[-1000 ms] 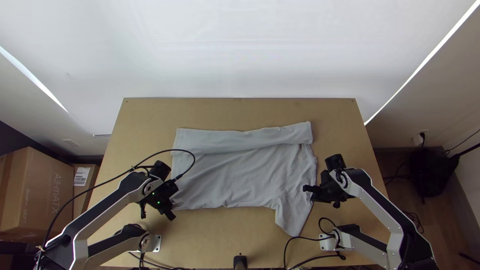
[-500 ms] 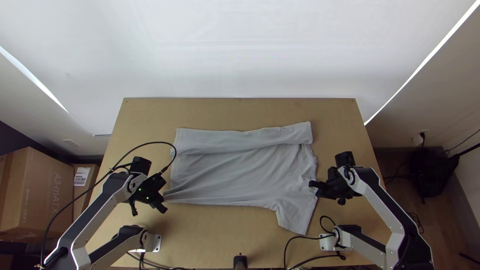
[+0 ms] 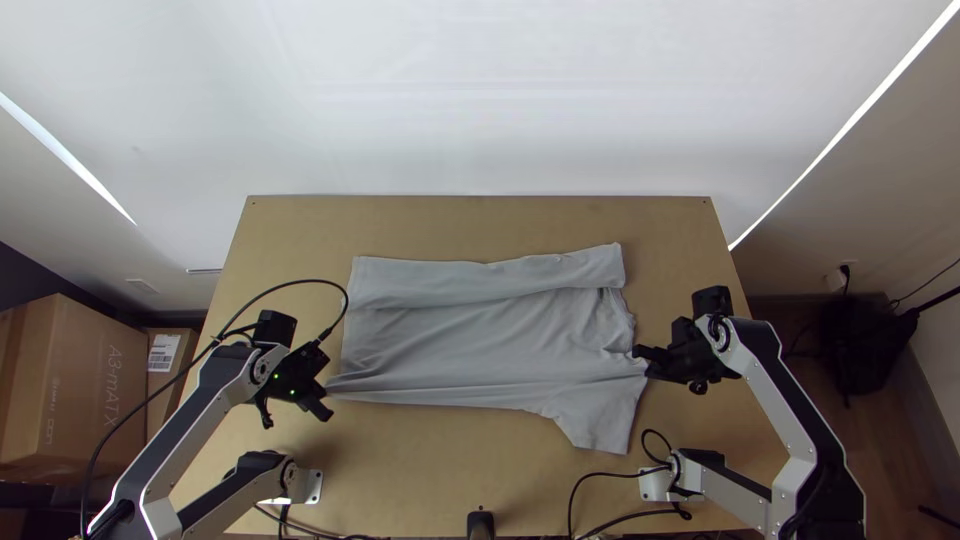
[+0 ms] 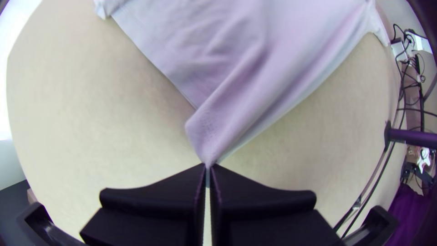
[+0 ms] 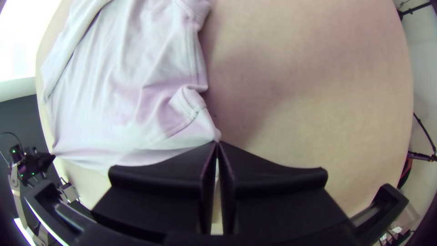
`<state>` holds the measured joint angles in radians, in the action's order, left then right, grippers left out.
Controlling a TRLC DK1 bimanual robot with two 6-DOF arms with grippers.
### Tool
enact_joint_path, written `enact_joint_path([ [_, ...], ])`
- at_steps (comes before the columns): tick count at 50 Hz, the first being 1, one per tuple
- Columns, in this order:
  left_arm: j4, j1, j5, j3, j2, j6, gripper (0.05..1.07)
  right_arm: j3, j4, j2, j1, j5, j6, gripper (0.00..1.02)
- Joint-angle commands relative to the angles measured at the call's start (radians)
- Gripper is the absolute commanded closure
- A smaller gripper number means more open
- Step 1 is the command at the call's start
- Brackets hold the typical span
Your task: Fold the t-shirt
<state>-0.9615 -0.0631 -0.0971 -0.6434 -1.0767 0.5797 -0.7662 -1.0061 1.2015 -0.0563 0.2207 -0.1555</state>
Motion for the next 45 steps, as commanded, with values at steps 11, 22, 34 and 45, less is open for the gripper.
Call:
enact_joint_path([
  [11, 0.167, -0.052, -0.007, -0.139, -0.012, -0.112, 1.04, -0.139, -0.017, 0.013, 0.062, -0.020, -0.024, 1.00],
  [22, 0.221, -0.040, -0.018, -0.197, -0.111, -0.144, 1.04, -0.240, -0.014, 0.079, 0.072, -0.020, -0.024, 1.00],
  [34, 0.293, -0.001, -0.098, -0.272, -0.192, -0.216, 1.05, -0.364, 0.000, 0.194, 0.090, -0.020, -0.027, 1.00],
  [45, 0.339, 0.028, -0.122, -0.369, -0.292, -0.247, 1.05, -0.489, 0.011, 0.323, 0.098, -0.020, -0.032, 1.00],
])
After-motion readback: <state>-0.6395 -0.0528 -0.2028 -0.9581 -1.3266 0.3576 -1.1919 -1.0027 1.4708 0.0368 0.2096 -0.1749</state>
